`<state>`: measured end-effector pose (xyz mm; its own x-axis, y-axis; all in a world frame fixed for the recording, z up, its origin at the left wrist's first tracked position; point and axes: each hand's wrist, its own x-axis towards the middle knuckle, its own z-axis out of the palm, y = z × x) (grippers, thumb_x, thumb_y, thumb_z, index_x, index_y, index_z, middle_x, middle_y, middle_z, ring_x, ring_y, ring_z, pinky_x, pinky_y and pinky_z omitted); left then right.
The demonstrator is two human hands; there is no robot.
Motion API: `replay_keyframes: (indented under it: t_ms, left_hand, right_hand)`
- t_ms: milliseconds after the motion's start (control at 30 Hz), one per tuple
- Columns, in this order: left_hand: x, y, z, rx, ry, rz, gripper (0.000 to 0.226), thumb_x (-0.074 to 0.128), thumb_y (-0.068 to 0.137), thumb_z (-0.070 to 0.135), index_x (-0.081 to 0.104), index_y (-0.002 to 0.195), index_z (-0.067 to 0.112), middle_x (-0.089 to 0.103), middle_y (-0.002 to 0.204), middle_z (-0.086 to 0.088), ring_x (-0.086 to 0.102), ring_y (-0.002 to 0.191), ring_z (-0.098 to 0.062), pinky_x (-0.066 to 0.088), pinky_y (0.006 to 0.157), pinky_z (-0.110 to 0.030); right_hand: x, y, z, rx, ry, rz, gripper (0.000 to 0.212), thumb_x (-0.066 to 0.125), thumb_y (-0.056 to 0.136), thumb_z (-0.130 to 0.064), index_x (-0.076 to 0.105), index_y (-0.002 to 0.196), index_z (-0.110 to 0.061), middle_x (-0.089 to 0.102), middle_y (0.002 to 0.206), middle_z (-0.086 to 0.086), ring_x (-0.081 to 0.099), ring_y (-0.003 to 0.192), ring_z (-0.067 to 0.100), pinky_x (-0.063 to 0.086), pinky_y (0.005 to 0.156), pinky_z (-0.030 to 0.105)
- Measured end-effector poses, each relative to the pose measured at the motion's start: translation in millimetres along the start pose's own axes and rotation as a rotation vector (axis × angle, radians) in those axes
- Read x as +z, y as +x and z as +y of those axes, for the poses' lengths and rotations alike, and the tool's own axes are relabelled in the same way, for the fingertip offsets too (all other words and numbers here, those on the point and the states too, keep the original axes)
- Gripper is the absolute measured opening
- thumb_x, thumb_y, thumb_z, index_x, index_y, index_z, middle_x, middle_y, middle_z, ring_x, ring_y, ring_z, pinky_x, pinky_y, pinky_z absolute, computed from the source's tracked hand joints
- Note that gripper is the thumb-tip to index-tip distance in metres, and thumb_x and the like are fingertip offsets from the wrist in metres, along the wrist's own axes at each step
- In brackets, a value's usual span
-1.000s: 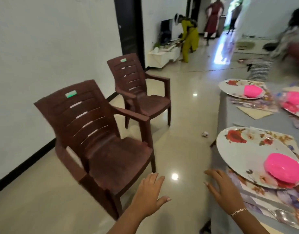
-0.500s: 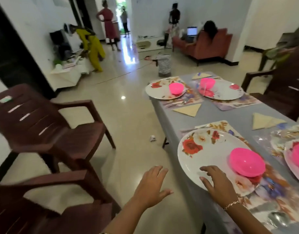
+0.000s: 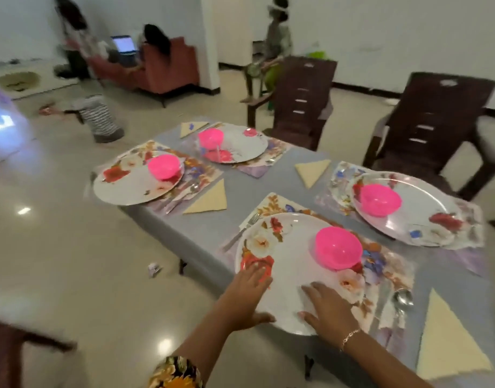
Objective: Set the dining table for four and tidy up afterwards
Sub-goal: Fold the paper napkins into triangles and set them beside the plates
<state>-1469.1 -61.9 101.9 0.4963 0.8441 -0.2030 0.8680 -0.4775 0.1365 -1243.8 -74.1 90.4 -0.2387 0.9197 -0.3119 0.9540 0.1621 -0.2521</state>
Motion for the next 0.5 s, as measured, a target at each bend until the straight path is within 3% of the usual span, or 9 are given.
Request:
replay_keyframes:
  t_ms: [67, 133, 233, 333, 367, 400, 500]
  left_hand:
    - [-1.5, 11.3, -9.9, 0.098, -0.025, -0.083, 0.089, 0.039, 0.084, 0.069, 0.01, 0.151, 0.018, -0.001, 0.159, -0.006, -0.008, 0.146, -0.023, -0.01, 0.116, -0.038]
    - [3.2, 18.8, -20.2, 0.168, -0.033, -0.16, 0.108, 0.017, 0.066, 0.086, 0.007, 0.151, 0.02, -0.005, 0.159, -0.005, -0.01, 0.146, -0.023, -0.01, 0.115, -0.037]
    - [7.8, 22.9, -28.4, 0.199, -0.078, -0.221, 0.121, 0.007, 0.05, 0.085, 0.005, 0.151, 0.02, -0.009, 0.159, -0.004, -0.012, 0.146, -0.021, -0.006, 0.116, -0.034]
    - [10.4, 25.5, -35.0, 0.233, -0.136, -0.229, 0.122, 0.012, 0.052, 0.088, 0.004, 0.152, 0.019, -0.012, 0.158, -0.003, -0.013, 0.146, -0.021, -0.007, 0.115, -0.033]
    - [11.3, 26.9, -37.7, 0.252, -0.151, -0.232, 0.123, 0.012, 0.051, 0.09, 0.004, 0.152, 0.02, -0.013, 0.158, -0.003, -0.013, 0.145, -0.02, -0.008, 0.114, -0.031]
    - [12.8, 28.7, -40.3, 0.275, -0.161, -0.238, 0.125, 0.012, 0.049, 0.092, 0.004, 0.152, 0.02, -0.013, 0.158, -0.002, -0.013, 0.145, -0.019, -0.009, 0.112, -0.029]
    - [10.7, 35.6, -45.3, 0.332, -0.164, -0.256, 0.127, 0.013, 0.047, 0.092, 0.005, 0.151, 0.019, -0.012, 0.158, -0.002, -0.012, 0.146, -0.019, -0.009, 0.112, -0.027]
  right_hand:
    - [-6.5, -7.9, -13.2, 0.069, -0.037, -0.086, 0.127, -0.008, 0.04, -0.098, 0.011, 0.147, -0.031, 0.006, 0.156, 0.0, 0.015, 0.141, 0.021, 0.022, 0.113, 0.039]
    - [-5.5, -12.9, -23.9, 0.115, -0.068, -0.165, 0.15, -0.022, 0.013, -0.094, 0.004, 0.148, -0.034, -0.005, 0.156, 0.001, 0.004, 0.144, 0.022, 0.017, 0.114, 0.045]
    - [0.5, -13.7, -34.4, 0.189, -0.019, -0.218, 0.146, -0.006, 0.016, -0.096, 0.002, 0.148, -0.033, -0.012, 0.156, 0.005, -0.007, 0.144, 0.024, 0.009, 0.114, 0.048]
    - [2.3, -11.1, -41.6, 0.242, -0.012, -0.211, 0.113, 0.036, 0.056, -0.089, 0.004, 0.148, -0.03, -0.013, 0.156, 0.005, -0.009, 0.144, 0.025, 0.004, 0.115, 0.048]
    - [1.5, -11.3, -43.6, 0.247, -0.017, -0.211, 0.107, 0.04, 0.063, -0.084, 0.005, 0.148, -0.03, -0.013, 0.156, 0.005, -0.009, 0.144, 0.025, 0.004, 0.115, 0.047]
    - [1.0, -11.9, -44.0, 0.252, -0.015, -0.216, 0.111, 0.033, 0.058, -0.089, 0.005, 0.148, -0.03, -0.013, 0.156, 0.006, -0.009, 0.144, 0.025, 0.003, 0.115, 0.047]
    - [1.5, -10.4, -43.4, 0.244, -0.001, -0.221, 0.149, -0.007, 0.015, -0.097, 0.005, 0.148, -0.031, -0.012, 0.156, 0.006, -0.008, 0.144, 0.026, 0.004, 0.114, 0.049]
